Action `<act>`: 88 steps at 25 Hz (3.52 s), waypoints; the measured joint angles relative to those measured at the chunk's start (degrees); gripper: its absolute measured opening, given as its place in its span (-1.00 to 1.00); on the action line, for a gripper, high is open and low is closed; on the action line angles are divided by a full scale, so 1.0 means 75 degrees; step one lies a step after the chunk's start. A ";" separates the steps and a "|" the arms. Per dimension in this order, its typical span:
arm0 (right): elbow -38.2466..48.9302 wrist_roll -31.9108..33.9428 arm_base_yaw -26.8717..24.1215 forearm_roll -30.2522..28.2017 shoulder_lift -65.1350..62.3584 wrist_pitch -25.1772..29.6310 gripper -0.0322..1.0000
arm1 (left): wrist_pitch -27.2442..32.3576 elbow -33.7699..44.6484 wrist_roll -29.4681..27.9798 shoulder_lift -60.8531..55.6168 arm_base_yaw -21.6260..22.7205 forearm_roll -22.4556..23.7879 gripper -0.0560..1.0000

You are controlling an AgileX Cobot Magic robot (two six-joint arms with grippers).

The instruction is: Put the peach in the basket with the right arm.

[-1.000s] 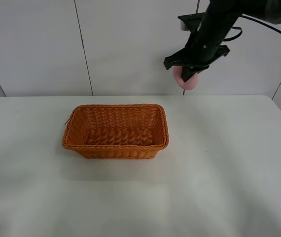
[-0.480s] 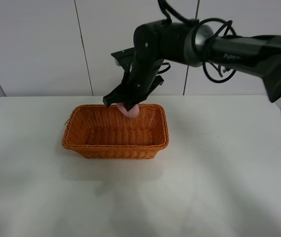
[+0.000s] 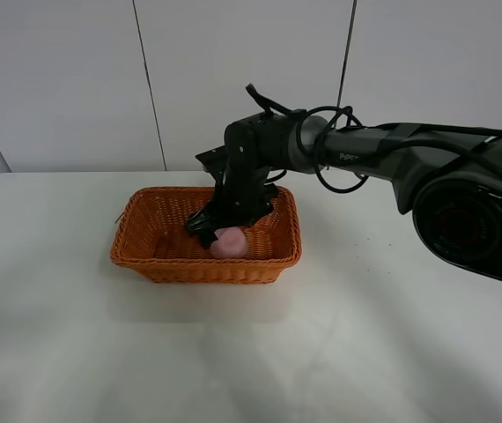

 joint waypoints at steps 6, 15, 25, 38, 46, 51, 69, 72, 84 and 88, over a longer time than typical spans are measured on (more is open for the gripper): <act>-0.0037 0.0000 0.0000 0.0057 -0.0202 0.0181 0.40 | 0.0000 0.0000 0.0000 0.0000 0.0000 0.0000 0.99; -0.2686 0.0000 -0.0007 -0.0159 -0.0533 0.2317 0.41 | 0.0000 0.0000 0.0000 0.0000 0.0000 0.0000 0.99; -0.3236 -0.0008 -0.0348 -0.0242 -0.0429 0.2737 0.41 | 0.0000 0.0000 0.0000 0.0000 0.0000 0.0000 0.99; -0.3213 -0.0014 -0.3520 -0.0288 -0.0233 0.2737 0.41 | 0.0000 0.0000 0.0000 0.0000 0.0000 0.0000 0.99; -0.3213 -0.0016 -0.4657 -0.0288 -0.0233 0.2737 0.41 | 0.0000 0.0000 0.0000 0.0000 0.0000 0.0000 0.99; -0.3056 -0.0024 -0.4666 -0.0159 -0.0279 0.2728 0.41 | 0.0000 0.0000 0.0000 0.0000 0.0000 0.0000 0.99; 0.5530 -0.0416 -0.4666 -0.0199 -0.5942 0.2716 0.41 | 0.0000 0.0000 0.0000 0.0000 0.0000 0.0000 0.99; 0.7110 -0.0416 -0.4666 -0.0199 -0.7509 0.2561 0.41 | 0.0000 0.0000 0.0000 0.0000 0.0000 0.0000 0.99; 1.0698 -0.0423 -0.4666 -0.0199 -1.4055 0.1314 0.41 | 0.0000 0.0000 0.0000 0.0000 0.0000 0.0000 0.99; 1.0698 -0.0423 -0.4666 -0.0199 -1.5841 0.1285 0.41 | 0.0000 0.0000 0.0000 0.0000 0.0000 0.0000 0.99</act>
